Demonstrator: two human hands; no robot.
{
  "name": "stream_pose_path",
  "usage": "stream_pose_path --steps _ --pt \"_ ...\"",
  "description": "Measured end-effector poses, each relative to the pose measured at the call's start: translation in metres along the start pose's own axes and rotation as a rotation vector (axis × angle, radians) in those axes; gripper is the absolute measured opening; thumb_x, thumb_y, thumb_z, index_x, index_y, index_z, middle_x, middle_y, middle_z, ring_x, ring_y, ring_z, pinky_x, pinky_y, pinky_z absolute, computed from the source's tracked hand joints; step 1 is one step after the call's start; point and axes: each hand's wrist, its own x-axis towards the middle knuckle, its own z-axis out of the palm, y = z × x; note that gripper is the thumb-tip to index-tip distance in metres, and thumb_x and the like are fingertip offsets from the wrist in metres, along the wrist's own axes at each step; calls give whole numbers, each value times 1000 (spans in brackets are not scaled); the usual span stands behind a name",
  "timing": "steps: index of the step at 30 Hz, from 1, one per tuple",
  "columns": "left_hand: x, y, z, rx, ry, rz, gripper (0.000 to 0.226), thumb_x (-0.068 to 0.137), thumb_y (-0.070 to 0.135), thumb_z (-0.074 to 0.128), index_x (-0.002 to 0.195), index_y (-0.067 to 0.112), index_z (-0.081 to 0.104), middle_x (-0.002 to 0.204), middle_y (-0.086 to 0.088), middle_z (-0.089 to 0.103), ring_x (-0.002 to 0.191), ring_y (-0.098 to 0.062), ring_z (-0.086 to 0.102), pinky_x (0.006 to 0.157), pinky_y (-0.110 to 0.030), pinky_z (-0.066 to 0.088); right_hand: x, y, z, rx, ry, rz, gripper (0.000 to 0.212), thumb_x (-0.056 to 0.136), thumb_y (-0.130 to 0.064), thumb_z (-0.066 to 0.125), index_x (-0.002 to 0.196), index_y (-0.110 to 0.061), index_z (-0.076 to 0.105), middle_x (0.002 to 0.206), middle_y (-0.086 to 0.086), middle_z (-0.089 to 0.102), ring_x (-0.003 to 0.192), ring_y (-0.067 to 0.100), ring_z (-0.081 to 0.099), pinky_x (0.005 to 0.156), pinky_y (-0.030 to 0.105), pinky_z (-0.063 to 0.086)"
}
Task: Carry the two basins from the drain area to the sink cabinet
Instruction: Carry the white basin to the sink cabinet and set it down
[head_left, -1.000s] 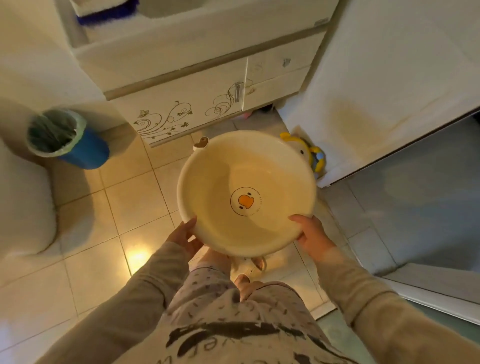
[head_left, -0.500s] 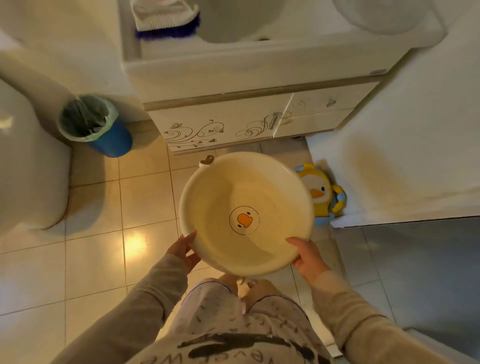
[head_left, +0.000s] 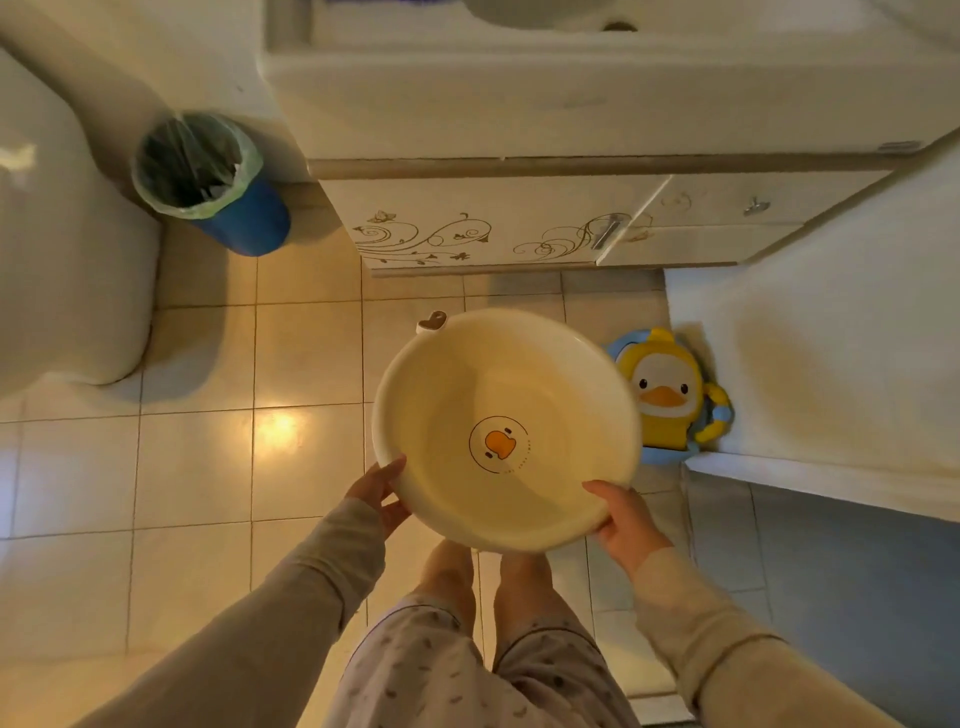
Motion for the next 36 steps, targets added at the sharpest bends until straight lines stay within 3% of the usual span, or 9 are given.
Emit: stream_pose_path --steps 3,6,11,17,20,24,28,34,36 --pt "25 -5 4 -18 20 -7 49 87 14 58 135 8 46 116 -12 55 87 -32 56 78 -45 50 26 0 -1 -44 -32 -19 39 83 1 57 123 -2 55 107 18 62 101 31 57 68 34 49" --pt "71 -10 11 -21 41 -11 51 88 14 58 136 8 44 125 -14 50 105 -36 52 86 -47 49 74 6 0 -65 -31 -17 43 83 0 59 125 -5 56 109 15 64 99 28 59 71 35 51" --pt "174 -30 22 -6 42 17 44 88 17 56 131 9 48 120 -13 52 102 -36 52 73 -41 52 185 31 5 -98 -10 36 44 81 -7 62 125 -13 58 106 8 68 98 24 63 70 34 52" --pt "338 -49 31 22 26 69 40 89 19 54 128 8 50 116 -13 55 100 -35 56 84 -48 52 358 66 27 -76 -31 -17 47 83 -4 60 128 -12 56 105 4 68 98 20 63 62 29 54" --pt "410 -43 42 46 19 113 43 89 21 54 129 8 50 110 -12 57 102 -36 55 95 -50 48 431 63 45 -75 -32 -50 49 83 -2 60 132 -8 53 113 12 65 101 26 61 66 31 54" --pt "476 -20 70 -18 -24 177 39 86 23 58 124 14 52 110 -8 58 96 -29 61 77 -38 56 503 31 82 -92 -40 -105 45 81 -6 66 125 -11 56 117 11 63 107 29 60 75 41 52" --pt "519 13 106 -88 -95 234 35 85 22 59 119 18 54 111 -7 58 96 -27 63 63 -32 58 550 -20 122 -112 -64 -197 53 80 -12 70 131 -11 54 125 13 63 112 30 61 93 52 50" --pt "553 53 157 -137 -155 312 16 85 24 60 100 20 60 98 -5 61 88 -26 64 60 -29 58 587 -81 158 -99 -102 -287 48 82 -10 68 128 -11 56 122 12 65 105 26 64 94 45 51" --pt "559 61 172 -141 -168 329 19 85 24 59 103 19 59 98 -4 61 87 -26 63 62 -30 58 596 -90 165 -38 -117 -287 47 85 -7 63 130 -9 54 125 14 63 107 27 63 92 43 51"
